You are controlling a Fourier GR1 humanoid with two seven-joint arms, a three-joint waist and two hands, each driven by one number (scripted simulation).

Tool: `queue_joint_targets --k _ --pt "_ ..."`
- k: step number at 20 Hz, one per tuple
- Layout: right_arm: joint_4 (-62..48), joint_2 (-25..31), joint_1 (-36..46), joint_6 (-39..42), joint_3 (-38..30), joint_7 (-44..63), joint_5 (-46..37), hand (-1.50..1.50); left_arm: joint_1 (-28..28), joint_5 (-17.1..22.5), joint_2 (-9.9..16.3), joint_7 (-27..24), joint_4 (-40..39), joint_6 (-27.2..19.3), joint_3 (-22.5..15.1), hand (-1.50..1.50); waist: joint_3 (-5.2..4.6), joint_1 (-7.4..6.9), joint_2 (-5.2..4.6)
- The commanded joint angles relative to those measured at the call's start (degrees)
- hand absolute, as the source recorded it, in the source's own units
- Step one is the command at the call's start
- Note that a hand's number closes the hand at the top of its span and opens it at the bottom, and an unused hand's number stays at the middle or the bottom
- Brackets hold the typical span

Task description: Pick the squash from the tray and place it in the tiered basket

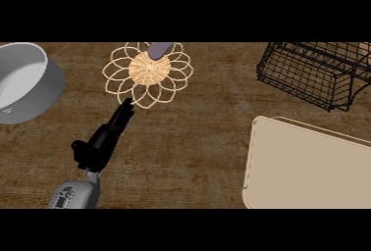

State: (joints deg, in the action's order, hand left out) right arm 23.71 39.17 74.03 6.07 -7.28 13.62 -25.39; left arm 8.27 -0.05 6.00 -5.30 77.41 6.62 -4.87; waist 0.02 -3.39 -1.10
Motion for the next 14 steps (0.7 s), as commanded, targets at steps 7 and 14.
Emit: queue_joint_targets --k 7,14 --pt "-9.40 -6.55 4.67 -3.09 -5.04 -1.34 3.03 1.50 0.83 1.21 0.33 3.19 2.72 0.67 0.85 0.00 0.03 0.05 0.02" --pt "-14.45 -6.34 7.38 -0.14 -12.55 10.43 10.31 -1.50 -1.51 -1.06 -1.39 0.04 1.98 -1.00 -0.88 0.00 0.01 0.35 0.20"
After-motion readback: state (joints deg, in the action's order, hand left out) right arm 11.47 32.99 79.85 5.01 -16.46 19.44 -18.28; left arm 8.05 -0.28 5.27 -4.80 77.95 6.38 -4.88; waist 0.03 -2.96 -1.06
